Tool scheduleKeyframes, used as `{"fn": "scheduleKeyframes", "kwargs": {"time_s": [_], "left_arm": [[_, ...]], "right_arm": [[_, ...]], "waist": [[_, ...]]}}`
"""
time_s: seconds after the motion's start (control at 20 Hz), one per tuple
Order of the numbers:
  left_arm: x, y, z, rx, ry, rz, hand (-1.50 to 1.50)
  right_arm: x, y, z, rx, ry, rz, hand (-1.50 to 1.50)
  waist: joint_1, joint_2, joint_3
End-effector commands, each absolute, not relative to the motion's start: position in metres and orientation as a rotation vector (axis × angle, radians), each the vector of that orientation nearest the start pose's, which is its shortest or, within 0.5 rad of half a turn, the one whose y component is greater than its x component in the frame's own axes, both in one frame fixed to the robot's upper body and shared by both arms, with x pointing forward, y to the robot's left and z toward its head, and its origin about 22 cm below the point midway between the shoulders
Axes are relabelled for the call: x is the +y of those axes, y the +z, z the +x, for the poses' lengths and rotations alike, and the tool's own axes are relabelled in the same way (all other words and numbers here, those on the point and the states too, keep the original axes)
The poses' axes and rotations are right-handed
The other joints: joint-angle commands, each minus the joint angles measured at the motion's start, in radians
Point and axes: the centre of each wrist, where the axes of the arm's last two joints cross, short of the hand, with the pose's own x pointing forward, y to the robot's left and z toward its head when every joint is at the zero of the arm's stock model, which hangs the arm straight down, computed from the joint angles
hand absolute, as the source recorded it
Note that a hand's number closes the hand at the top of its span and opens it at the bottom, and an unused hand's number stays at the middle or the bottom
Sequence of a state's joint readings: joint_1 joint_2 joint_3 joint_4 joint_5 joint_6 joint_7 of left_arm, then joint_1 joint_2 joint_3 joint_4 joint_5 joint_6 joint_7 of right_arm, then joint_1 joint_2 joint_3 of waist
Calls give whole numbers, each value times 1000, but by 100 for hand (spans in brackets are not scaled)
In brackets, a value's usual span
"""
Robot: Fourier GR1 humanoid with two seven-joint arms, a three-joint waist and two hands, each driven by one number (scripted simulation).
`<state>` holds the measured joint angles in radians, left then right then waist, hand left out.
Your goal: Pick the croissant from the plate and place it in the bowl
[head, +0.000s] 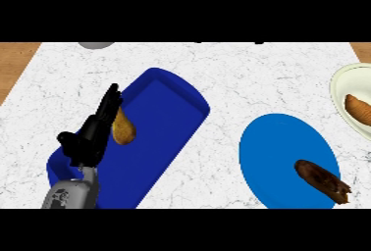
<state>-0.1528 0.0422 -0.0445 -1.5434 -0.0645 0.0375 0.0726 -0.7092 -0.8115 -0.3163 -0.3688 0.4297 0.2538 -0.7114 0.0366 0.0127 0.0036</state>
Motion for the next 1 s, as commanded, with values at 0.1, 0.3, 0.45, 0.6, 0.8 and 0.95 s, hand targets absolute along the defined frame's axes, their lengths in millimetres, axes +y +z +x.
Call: {"fn": "scheduleKeyframes", "kwargs": {"time_s": [0.1,0.3,0.45,0.6,0.8,0.95], "left_arm": [[203,17,275,-1619,-140,54,0],[221,44,276,-1583,-140,60,0],[214,35,268,-1611,-128,37,0],[214,39,287,-1618,-119,34,0],[207,34,270,-1617,-133,51,0],[209,26,278,-1611,-123,40,0]], "right_arm": [[-519,121,334,-1835,391,-578,-150],[-550,157,315,-1787,308,-500,-150],[-560,159,304,-1750,253,-450,-150],[-579,154,279,-1755,202,-398,-150],[-591,155,262,-1768,197,-307,-150],[-596,147,252,-1787,192,-267,-150]], "waist": [[-6,2,0],[-15,-6,-2],[-3,-2,-1],[-14,3,1],[-15,-4,1],[-17,4,3]]}}
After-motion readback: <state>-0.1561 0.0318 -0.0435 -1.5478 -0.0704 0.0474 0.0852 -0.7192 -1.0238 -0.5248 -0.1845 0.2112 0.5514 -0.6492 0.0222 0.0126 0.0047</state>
